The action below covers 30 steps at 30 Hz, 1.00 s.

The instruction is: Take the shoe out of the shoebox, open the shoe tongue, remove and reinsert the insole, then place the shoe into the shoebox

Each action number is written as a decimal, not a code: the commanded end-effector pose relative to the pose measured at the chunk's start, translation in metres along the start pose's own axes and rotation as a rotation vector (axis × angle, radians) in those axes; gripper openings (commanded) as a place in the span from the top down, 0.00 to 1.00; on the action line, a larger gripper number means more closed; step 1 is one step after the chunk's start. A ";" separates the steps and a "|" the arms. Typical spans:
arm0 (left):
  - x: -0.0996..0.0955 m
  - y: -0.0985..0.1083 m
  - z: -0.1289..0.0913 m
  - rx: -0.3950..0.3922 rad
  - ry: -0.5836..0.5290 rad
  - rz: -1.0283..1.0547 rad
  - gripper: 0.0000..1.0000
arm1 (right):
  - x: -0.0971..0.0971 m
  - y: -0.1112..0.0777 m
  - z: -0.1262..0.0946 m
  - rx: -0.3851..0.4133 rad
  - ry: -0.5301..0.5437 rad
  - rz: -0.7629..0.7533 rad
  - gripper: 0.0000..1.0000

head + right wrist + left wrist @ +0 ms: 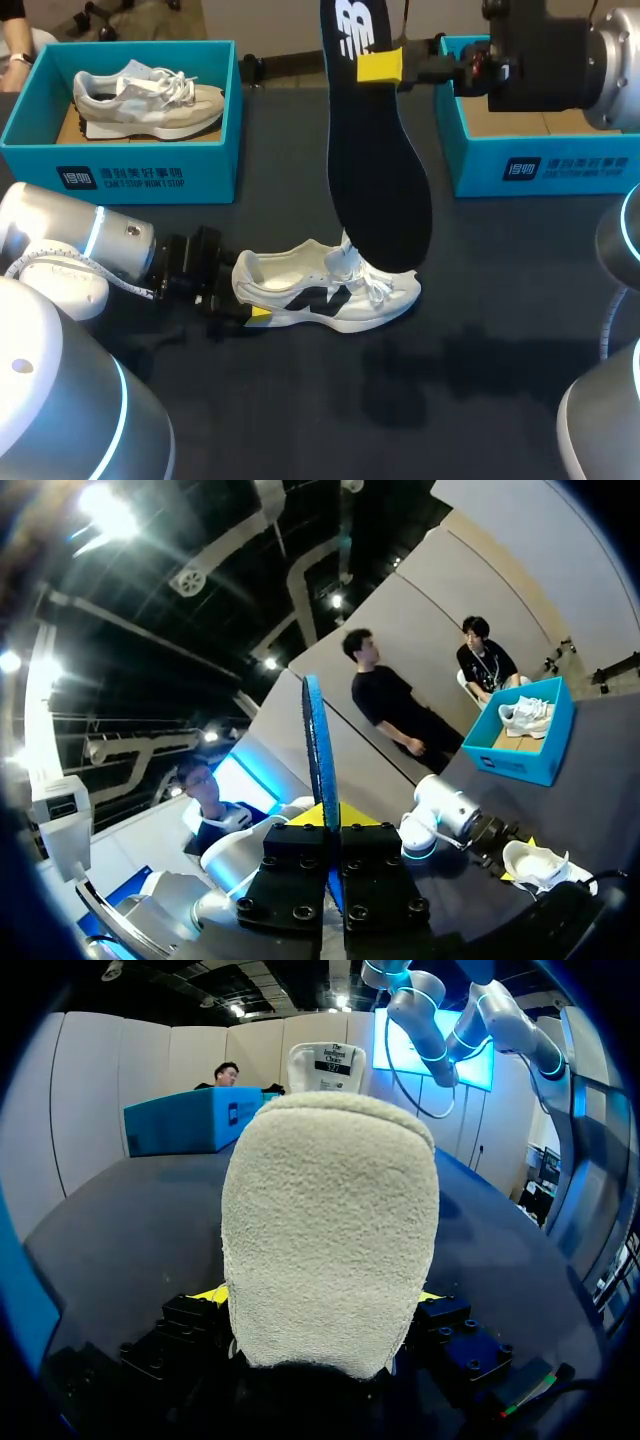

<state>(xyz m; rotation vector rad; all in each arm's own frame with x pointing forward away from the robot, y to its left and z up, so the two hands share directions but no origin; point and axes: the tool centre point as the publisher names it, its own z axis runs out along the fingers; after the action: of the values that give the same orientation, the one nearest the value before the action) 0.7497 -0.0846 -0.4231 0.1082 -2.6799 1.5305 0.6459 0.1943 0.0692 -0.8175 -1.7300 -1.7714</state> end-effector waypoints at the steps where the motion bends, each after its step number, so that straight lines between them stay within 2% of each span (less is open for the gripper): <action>1: 0.001 0.000 0.001 -0.004 -0.001 -0.001 1.00 | 0.000 0.000 0.002 -0.001 -0.002 0.002 1.00; 4: 0.001 0.000 0.001 -0.004 -0.001 -0.001 0.80 | 0.000 0.000 0.002 -0.001 -0.002 0.002 1.00; 5: 0.001 0.000 0.001 -0.004 -0.001 -0.001 0.55 | 0.000 0.000 0.002 -0.001 -0.002 0.002 1.00; 6: 0.001 0.000 0.001 -0.004 -0.001 -0.001 0.51 | 0.000 0.000 0.002 -0.001 -0.002 0.002 1.00; 7: 0.001 0.000 0.001 -0.004 -0.001 -0.001 0.03 | 0.000 0.000 0.002 -0.001 -0.002 0.002 1.00; 8: 0.001 0.000 0.000 -0.016 -0.004 0.001 0.00 | 0.000 0.000 0.002 -0.001 -0.002 0.002 1.00; 18: 0.004 -0.012 -0.009 -0.052 0.005 0.012 0.00 | 0.000 0.000 0.002 -0.001 -0.002 0.002 1.00; 25: 0.005 -0.018 -0.016 -0.105 0.019 0.015 0.00 | 0.000 0.000 0.002 -0.001 -0.002 0.002 1.00; 30: 0.004 -0.020 -0.023 -0.174 0.014 0.015 0.00 | 0.000 0.000 0.002 -0.001 -0.002 0.002 1.00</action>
<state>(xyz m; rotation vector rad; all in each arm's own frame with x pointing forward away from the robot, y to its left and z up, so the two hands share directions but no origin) 0.7484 -0.0754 -0.4026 0.0690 -2.7725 1.3498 0.6458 0.1942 0.0691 -0.8177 -1.7299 -1.7714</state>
